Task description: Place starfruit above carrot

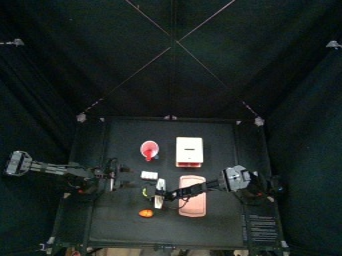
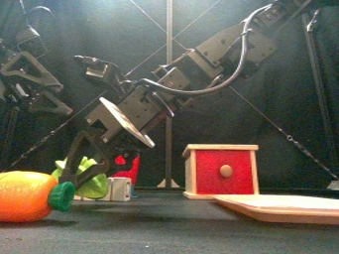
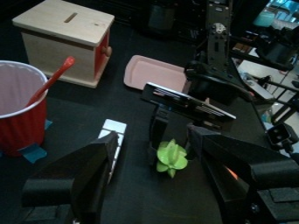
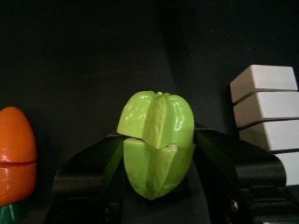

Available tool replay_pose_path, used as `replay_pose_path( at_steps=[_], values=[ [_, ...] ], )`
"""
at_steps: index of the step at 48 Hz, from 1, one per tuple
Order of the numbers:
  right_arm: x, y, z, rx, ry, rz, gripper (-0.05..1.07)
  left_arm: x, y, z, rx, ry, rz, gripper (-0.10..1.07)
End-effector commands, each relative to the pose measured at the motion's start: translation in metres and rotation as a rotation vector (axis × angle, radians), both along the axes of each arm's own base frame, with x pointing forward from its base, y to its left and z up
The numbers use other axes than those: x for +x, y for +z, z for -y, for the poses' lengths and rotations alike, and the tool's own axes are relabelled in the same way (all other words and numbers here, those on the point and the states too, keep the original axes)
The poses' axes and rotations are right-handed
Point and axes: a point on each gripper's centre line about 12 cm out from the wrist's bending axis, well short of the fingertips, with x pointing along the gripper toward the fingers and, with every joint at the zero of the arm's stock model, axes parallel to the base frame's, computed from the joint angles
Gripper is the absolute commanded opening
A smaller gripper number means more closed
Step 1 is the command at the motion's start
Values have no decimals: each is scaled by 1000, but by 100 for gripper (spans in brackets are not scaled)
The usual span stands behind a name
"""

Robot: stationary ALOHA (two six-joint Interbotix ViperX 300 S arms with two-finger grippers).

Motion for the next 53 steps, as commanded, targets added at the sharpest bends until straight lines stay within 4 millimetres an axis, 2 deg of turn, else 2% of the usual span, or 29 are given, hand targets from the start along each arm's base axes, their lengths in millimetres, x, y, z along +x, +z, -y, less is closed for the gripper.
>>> replay_pose_path(
  at_steps=[1, 16, 53],
  values=[
    [7, 22, 3, 6, -13, 50, 83, 2, 5, -1, 1, 5, 18, 97],
    [7, 24, 2, -5, -21, 54, 96, 2, 5, -1, 1, 7, 18, 97],
    [12, 29, -9, 28, 53, 71, 96, 2, 4, -3, 1, 16, 15, 97]
  ],
)
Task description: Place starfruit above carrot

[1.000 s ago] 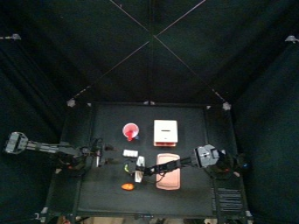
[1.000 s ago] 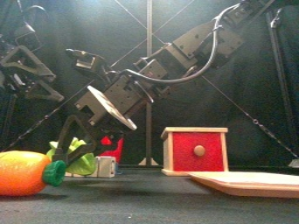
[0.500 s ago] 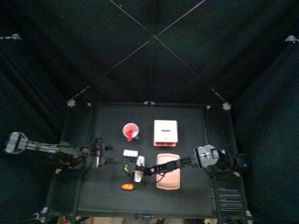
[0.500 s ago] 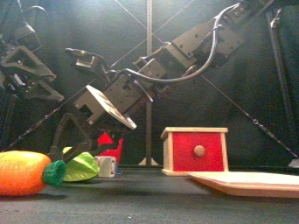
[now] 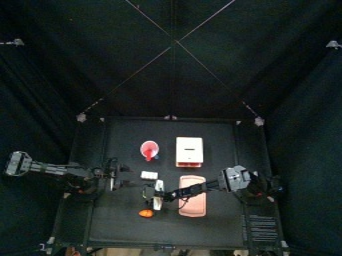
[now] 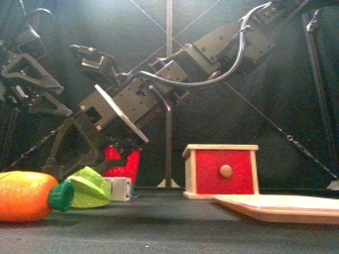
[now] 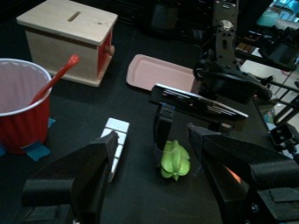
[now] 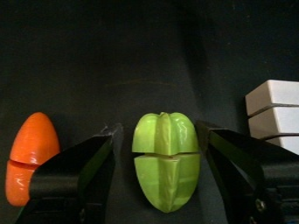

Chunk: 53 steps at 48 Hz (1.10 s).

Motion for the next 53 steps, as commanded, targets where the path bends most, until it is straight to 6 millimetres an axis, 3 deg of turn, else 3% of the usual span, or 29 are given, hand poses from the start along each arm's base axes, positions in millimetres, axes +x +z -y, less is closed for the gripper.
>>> replay_pose_path(
  at_steps=[1, 13, 31, 43, 53],
  values=[
    [6, 22, -1, 4, 1, 49, 96, 3, 5, -1, 3, 5, 20, 97],
    [6, 27, 1, -2, -11, 58, 96, 3, 6, -1, 3, 5, 21, 97],
    [-6, 57, 5, -6, -23, 98, 96, 2, 3, -1, -5, 9, 15, 97],
    [-9, 57, 5, -7, -23, 93, 96, 2, 3, -2, -12, 16, 15, 97],
    [-16, 66, -7, -8, -7, 105, 96, 2, 3, -2, -10, 16, 14, 97]
  ],
)
